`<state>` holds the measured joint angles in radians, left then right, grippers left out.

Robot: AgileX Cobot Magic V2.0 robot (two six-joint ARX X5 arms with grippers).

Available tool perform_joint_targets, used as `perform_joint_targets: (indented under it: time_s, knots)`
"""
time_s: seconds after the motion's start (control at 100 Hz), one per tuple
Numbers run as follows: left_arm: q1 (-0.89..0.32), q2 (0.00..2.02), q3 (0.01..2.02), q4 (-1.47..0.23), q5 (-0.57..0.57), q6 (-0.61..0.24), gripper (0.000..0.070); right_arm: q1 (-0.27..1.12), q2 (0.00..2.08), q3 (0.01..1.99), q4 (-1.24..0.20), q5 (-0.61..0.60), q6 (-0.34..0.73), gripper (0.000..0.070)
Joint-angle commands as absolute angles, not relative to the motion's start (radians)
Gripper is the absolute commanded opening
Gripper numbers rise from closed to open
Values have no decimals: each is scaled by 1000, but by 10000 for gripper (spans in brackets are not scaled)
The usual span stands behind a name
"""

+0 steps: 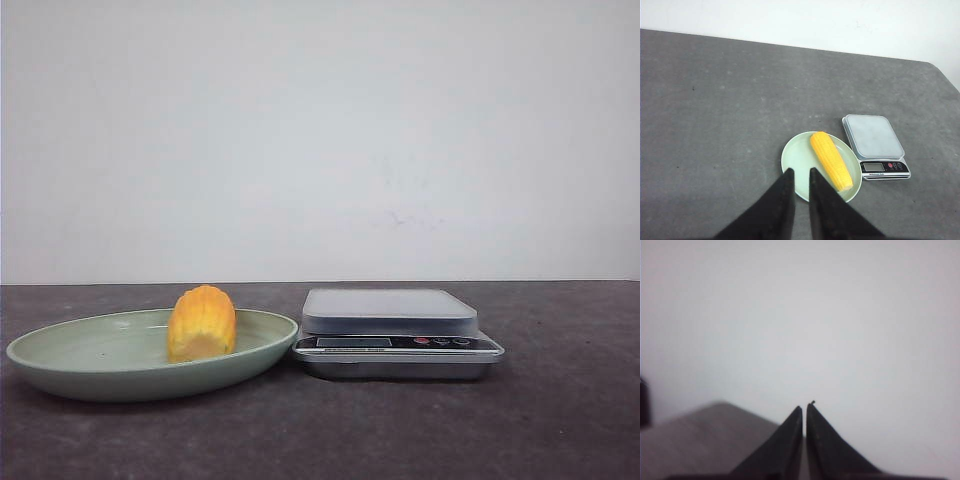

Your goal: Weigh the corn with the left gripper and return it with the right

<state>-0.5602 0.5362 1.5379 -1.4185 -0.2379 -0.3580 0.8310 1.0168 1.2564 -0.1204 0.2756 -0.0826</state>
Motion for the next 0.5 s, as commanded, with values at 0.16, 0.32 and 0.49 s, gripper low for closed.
perform_joint_targets:
  time_s: [0.16,0.32,0.49]
  knots:
    - [-565,538,1557,-1442,-243,-356,16,602,833,1143,-488,254,-135,5]
    - [-565,538,1557,-1442,-243,-356,16,402,598,814,-252,119,-154,5]
    - [-565,538,1557,-1441,-243,-356,16,270,312,456,-80,122,-85,6]
